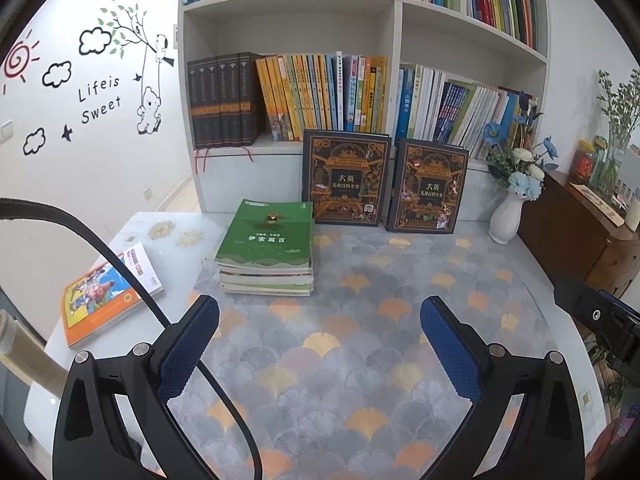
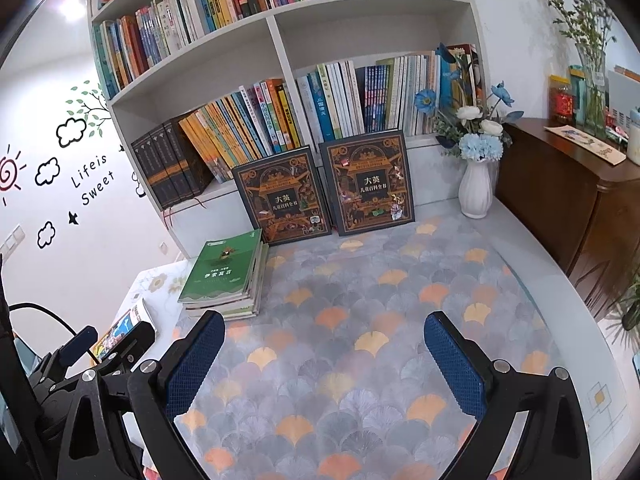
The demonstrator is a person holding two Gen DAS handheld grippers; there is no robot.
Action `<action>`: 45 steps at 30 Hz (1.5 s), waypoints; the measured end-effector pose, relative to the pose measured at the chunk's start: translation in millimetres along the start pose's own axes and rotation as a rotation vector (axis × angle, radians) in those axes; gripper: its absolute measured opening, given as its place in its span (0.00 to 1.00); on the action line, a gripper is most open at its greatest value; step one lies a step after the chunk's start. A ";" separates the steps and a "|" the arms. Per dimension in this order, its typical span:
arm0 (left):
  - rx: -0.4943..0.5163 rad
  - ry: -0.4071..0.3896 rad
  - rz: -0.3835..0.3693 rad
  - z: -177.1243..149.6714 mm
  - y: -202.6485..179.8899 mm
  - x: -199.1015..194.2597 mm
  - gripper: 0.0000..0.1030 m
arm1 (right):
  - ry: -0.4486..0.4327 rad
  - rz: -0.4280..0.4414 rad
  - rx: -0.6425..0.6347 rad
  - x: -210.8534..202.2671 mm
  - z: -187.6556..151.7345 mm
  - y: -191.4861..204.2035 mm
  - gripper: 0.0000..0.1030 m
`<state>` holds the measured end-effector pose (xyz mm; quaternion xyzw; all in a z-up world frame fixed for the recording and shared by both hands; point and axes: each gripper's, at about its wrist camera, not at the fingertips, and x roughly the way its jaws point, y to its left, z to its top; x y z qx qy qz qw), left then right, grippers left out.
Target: Organize books
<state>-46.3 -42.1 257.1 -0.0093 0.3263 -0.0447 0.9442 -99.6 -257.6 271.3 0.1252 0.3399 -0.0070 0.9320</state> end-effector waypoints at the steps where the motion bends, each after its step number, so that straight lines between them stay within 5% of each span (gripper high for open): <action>1: 0.004 0.003 -0.001 0.1 -0.4 1.3 0.98 | -0.001 -0.003 0.001 -0.1 -0.1 0.1 0.97; 18: 0.023 0.042 0.029 -1.4 0.2 18.7 0.99 | 0.026 -0.017 0.014 14.1 -1.9 0.8 0.97; 23: 0.141 0.053 0.229 -2.2 -11.8 24.4 0.99 | 0.029 -0.028 0.001 17.8 -1.3 2.9 0.97; 25: 0.158 0.059 0.251 -3.0 -14.0 27.0 0.99 | 0.030 -0.031 -0.006 18.2 -2.5 5.1 0.97; 45: 0.107 0.150 0.139 0.4 -14.6 48.3 0.99 | 0.049 -0.046 -0.017 35.7 5.5 -5.8 0.97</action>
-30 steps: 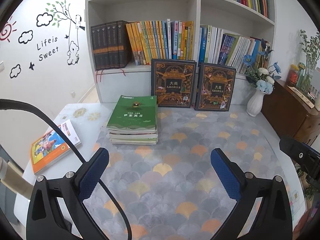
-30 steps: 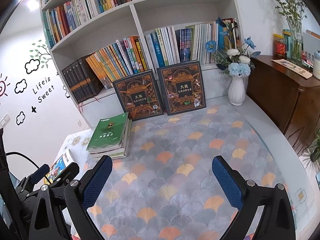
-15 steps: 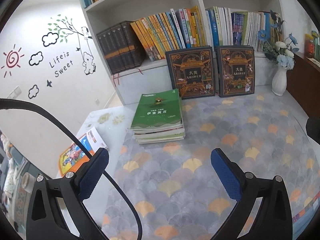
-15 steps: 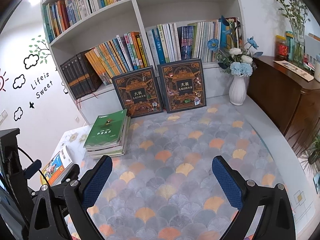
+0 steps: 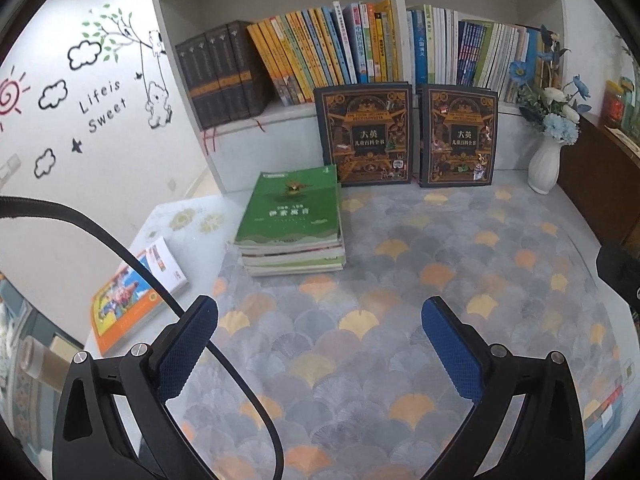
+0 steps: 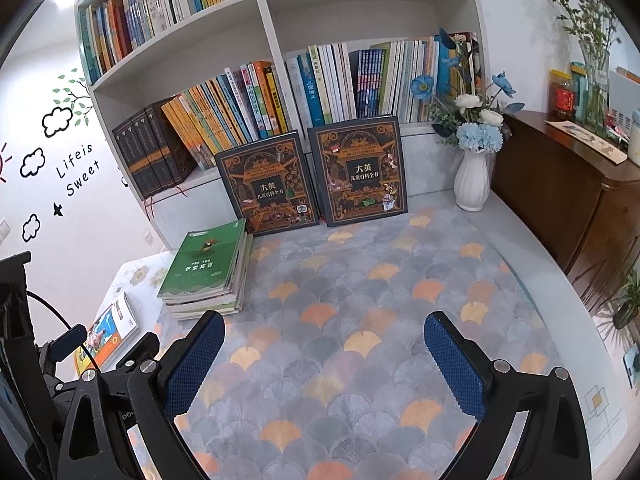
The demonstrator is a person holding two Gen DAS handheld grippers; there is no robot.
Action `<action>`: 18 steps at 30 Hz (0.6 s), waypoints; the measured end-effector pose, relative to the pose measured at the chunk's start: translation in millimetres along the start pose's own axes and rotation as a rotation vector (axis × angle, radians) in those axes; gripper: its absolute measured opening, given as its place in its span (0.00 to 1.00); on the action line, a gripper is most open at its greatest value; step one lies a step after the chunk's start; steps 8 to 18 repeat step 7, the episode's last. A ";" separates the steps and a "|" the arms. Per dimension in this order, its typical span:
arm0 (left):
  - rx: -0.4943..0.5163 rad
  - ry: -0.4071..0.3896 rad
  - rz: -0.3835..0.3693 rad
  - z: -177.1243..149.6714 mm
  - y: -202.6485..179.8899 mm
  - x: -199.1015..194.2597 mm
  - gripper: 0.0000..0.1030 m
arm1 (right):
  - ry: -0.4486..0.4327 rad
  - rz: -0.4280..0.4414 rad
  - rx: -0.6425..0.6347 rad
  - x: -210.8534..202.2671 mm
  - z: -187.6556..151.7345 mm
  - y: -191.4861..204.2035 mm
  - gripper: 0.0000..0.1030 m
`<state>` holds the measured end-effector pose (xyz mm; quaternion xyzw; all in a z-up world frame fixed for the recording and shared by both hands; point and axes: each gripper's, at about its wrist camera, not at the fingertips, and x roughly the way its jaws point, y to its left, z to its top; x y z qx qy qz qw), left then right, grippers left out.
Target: Organize books
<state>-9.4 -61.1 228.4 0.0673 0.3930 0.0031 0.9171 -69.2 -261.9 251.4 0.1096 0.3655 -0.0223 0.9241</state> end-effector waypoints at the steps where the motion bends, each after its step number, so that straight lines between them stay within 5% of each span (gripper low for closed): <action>1: -0.007 0.008 -0.004 -0.7 0.6 2.3 0.99 | 0.002 0.000 -0.001 1.2 0.0 -0.8 0.97; 18: -0.011 -0.001 0.005 -4.5 2.6 8.2 0.99 | 0.013 -0.008 -0.015 6.8 -0.4 2.2 0.97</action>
